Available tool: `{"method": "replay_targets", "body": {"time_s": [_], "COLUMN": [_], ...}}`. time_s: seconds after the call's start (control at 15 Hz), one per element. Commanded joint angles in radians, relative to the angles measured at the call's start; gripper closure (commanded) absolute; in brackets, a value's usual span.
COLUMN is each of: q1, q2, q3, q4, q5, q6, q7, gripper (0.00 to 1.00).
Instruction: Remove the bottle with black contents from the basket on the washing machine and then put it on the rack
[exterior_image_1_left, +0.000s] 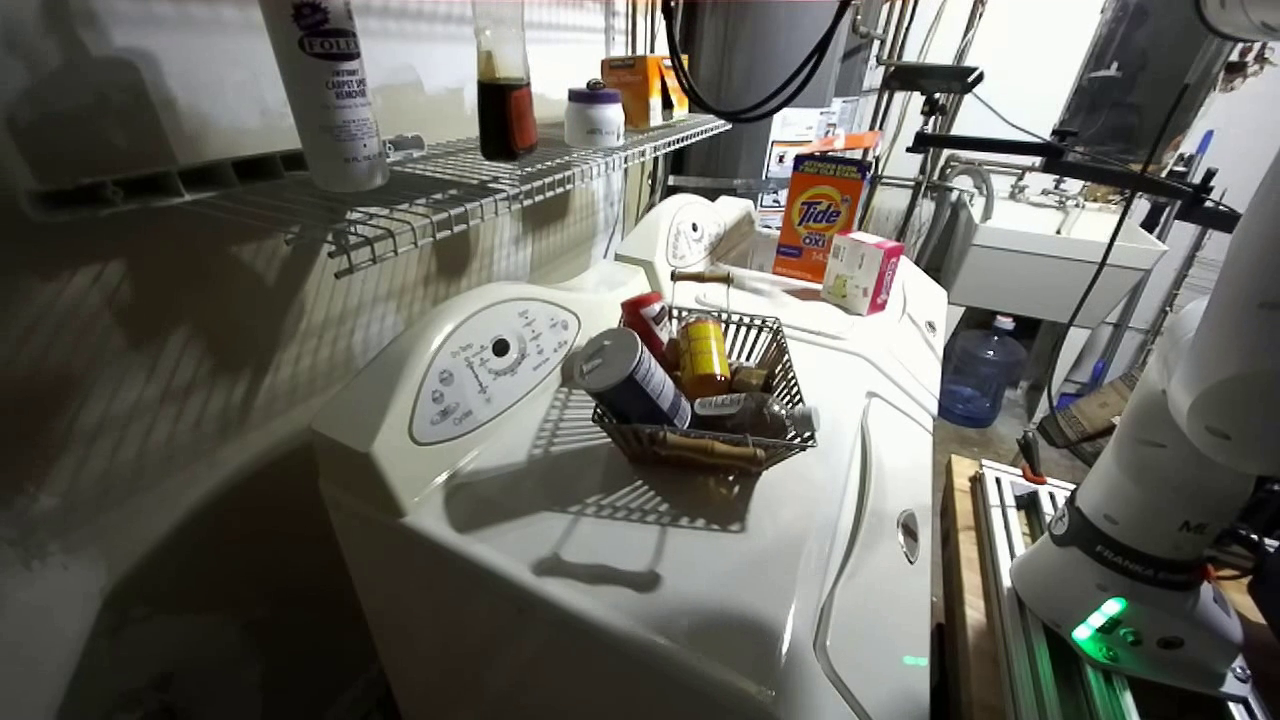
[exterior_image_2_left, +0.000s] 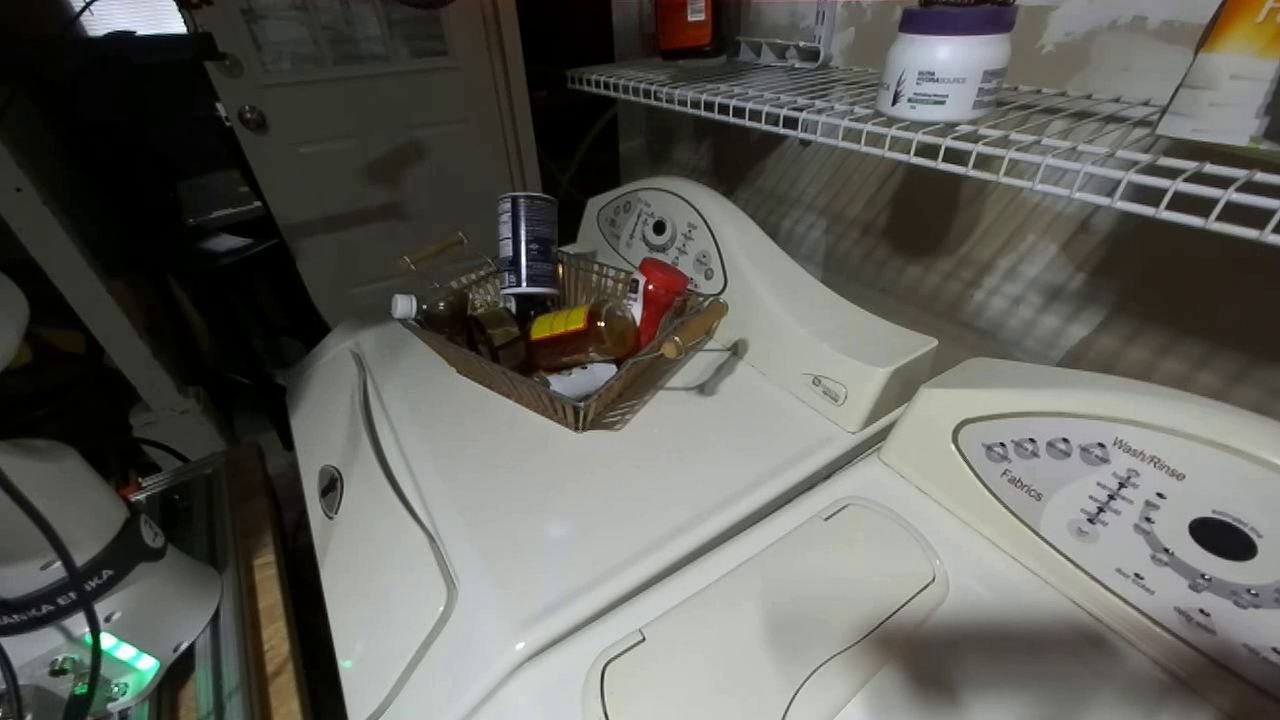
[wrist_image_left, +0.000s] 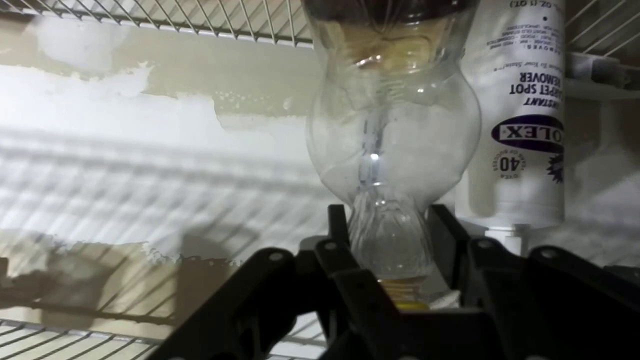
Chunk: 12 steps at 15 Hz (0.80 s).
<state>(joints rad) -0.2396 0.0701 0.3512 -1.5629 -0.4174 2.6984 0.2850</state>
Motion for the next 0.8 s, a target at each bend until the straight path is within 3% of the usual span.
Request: {"method": "replay_targets", "body": {"time_s": [0.0, 0.73], "q1": [0.032, 0.082], "q2": [0.109, 0.204], "q3": [0.003, -0.04], "q4": [0.168, 0.273], "q5": [-0.067, -0.14], "q6": [-0.047, -0.104], "q7": [0.043, 0.187], "gripper": [0.81, 0.81]}}
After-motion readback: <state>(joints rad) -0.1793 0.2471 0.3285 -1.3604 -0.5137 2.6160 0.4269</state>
